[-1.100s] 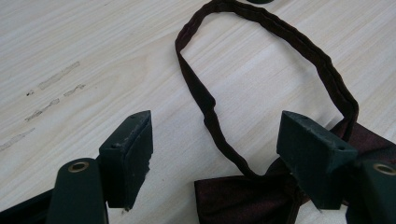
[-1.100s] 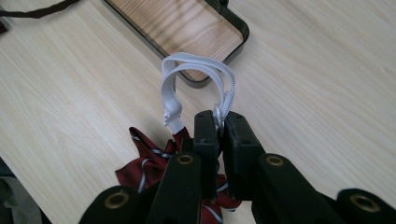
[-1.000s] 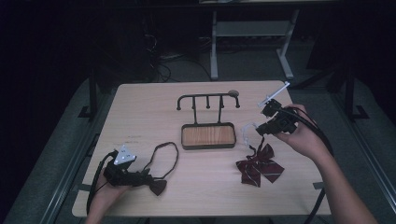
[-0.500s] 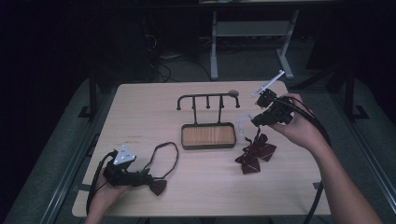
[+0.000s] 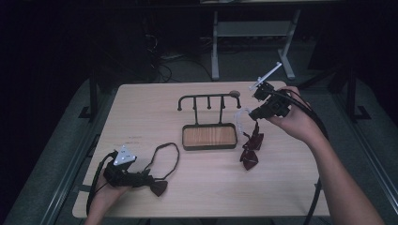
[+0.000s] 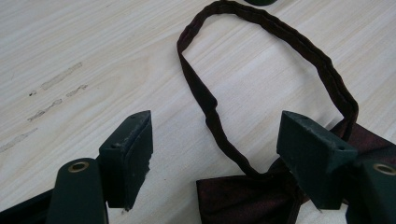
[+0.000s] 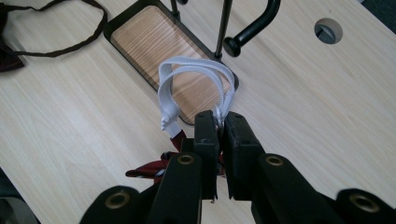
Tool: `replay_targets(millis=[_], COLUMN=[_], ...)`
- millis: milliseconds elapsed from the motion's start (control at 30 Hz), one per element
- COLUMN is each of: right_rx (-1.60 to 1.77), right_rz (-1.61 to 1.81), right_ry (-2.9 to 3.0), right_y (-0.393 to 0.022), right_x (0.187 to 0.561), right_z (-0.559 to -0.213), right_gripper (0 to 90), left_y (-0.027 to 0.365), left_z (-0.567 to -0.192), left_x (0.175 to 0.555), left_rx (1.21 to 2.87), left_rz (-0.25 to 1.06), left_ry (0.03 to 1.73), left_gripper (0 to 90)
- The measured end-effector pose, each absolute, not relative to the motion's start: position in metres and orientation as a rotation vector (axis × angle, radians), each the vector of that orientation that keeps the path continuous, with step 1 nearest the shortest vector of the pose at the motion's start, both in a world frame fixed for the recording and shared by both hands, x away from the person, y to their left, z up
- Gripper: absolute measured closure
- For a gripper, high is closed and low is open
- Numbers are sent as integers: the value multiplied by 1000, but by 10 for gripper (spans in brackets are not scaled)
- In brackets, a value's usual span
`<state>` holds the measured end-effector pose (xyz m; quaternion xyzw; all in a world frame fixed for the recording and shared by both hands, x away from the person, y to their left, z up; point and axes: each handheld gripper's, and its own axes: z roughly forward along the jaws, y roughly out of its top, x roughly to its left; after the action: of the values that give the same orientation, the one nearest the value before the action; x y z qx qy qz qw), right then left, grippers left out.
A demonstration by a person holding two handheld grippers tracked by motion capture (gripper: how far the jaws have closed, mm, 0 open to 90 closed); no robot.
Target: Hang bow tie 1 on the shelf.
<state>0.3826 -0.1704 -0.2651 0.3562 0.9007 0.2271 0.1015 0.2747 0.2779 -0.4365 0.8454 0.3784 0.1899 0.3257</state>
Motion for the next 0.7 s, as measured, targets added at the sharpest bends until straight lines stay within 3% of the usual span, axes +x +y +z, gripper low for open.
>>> replay_targets(millis=[700], right_rx=[1153], right_rz=[681], right_ry=[2634], right_y=[-166], right_x=[423], right_z=[-261], right_gripper=[841], left_y=[277], left_z=[-436], left_x=[275], left_rx=[2228], left_rz=[501], left_ry=[977], left_gripper=[274])
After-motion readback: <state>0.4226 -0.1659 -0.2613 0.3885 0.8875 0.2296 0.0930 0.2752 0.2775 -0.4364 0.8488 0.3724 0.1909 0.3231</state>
